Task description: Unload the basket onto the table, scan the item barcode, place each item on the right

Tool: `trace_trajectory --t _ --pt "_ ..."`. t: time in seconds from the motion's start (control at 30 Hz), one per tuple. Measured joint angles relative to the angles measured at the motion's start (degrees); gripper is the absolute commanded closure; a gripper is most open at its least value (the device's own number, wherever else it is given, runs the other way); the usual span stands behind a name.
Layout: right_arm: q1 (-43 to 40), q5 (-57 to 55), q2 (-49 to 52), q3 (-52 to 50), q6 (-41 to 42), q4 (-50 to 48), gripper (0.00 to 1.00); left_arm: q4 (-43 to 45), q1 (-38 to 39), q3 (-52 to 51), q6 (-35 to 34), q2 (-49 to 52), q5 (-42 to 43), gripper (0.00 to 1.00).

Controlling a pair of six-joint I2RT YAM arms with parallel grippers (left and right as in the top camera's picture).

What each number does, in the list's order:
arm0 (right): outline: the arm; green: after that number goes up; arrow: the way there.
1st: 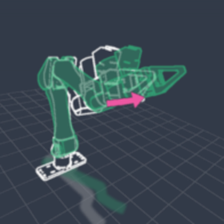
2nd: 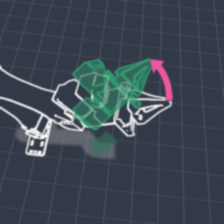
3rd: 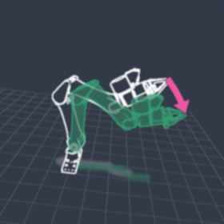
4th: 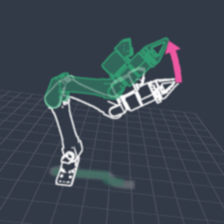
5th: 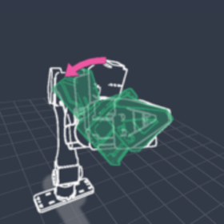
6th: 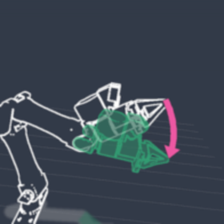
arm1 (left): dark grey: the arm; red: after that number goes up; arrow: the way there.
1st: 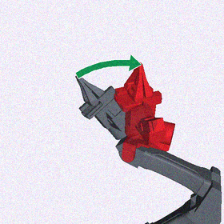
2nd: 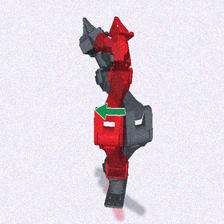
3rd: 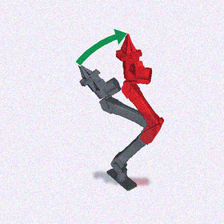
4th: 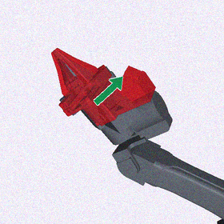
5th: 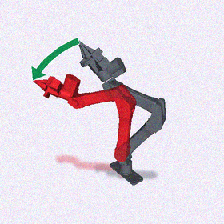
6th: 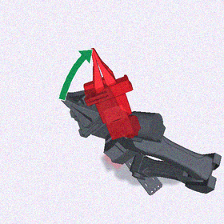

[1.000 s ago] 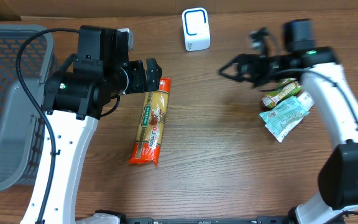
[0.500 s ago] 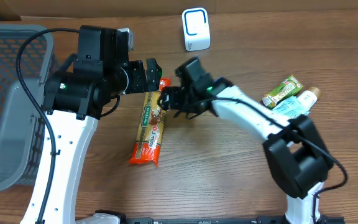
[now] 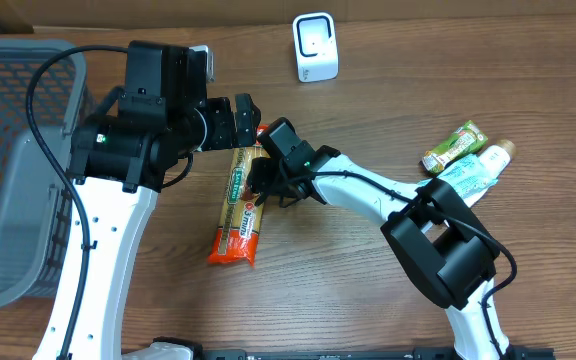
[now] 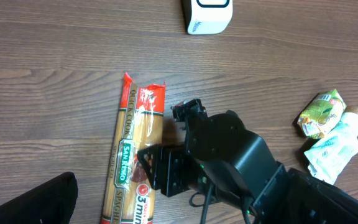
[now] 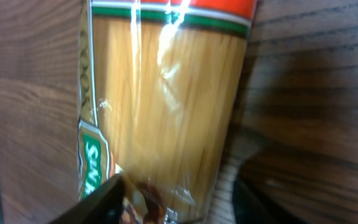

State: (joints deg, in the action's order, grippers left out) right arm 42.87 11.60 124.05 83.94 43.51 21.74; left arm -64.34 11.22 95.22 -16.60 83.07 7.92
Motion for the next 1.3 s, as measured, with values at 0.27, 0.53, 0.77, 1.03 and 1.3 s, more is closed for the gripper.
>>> trace_trajectory --t 0.27,0.53,0.77,1.03,1.3 --pt "0.8 0.7 2.4 1.4 3.4 -2.4 0.96 0.0 0.0 0.0 0.0 0.0 0.0 0.01" --pt "0.6 4.7 2.3 2.3 4.5 -2.0 0.96 0.0 0.0 0.0 0.0 0.0 0.0 0.00" --pt "-2.7 7.1 -2.4 1.1 -0.7 10.7 0.96 0.0 0.0 0.0 0.0 0.0 0.0 0.00" --pt "-6.8 -12.6 -16.2 -0.8 -11.5 36.1 0.96 0.0 0.0 0.0 0.0 0.0 0.0 0.00" --pt "-7.0 -36.1 -17.6 -0.8 -18.1 43.2 0.96 0.0 0.0 0.0 0.0 0.0 0.0 0.00"
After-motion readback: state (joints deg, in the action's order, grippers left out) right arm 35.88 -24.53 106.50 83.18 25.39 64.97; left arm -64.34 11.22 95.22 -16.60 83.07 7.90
